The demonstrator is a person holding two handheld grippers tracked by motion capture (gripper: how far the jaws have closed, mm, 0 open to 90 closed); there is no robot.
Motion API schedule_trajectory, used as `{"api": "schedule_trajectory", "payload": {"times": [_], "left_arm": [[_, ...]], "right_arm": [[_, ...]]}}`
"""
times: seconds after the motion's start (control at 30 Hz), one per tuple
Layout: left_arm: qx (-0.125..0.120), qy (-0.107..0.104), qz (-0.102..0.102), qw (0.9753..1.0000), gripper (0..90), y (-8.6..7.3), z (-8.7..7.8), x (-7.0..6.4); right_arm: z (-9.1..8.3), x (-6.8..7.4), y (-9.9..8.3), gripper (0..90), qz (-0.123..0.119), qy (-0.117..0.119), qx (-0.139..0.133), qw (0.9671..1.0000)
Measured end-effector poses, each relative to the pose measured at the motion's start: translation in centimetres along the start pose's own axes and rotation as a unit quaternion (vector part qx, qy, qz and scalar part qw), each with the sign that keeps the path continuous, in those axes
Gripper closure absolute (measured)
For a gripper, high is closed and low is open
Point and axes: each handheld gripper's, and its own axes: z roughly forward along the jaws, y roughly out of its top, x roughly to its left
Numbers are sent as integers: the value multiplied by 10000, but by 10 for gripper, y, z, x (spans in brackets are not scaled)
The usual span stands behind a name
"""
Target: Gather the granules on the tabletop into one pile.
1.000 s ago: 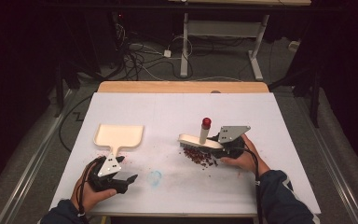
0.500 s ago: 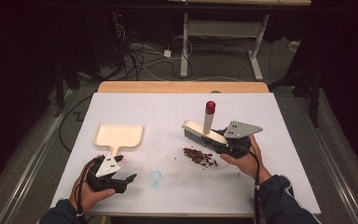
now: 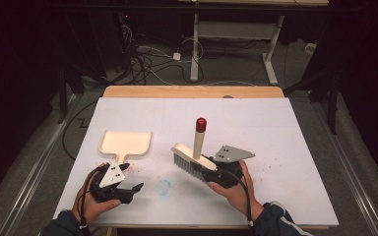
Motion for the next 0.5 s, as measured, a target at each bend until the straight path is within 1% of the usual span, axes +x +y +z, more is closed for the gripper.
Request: {"api": "schedule_trajectory", "payload": {"times": [0.03,0.1,0.17,0.2,0.27,0.33,0.4,0.5], "left_arm": [[19,-3,27,10000,205,0,0,0],[19,-13,6,10000,205,0,0,0],[16,-22,9,10000,205,0,0,-1],[21,-23,31,10000,205,0,0,-1],[14,-21,8,10000,205,0,0,0],[37,-24,11,10000,205,0,1,0],[48,-33,25,10000,205,0,1,0],[50,-45,39,10000,205,1,1,-1]], "right_arm": [[3,2,-2,669,-43,-51,47,10000],[10,3,-6,670,-143,-189,151,9996],[14,0,-10,670,24,-340,214,9992],[15,-3,-12,670,72,-410,259,9988],[15,-7,-14,670,108,-626,262,9976],[13,-13,-15,670,227,-695,247,9970],[10,-16,-15,670,238,-847,283,9957],[6,-20,-17,670,271,-913,299,9950]]}}
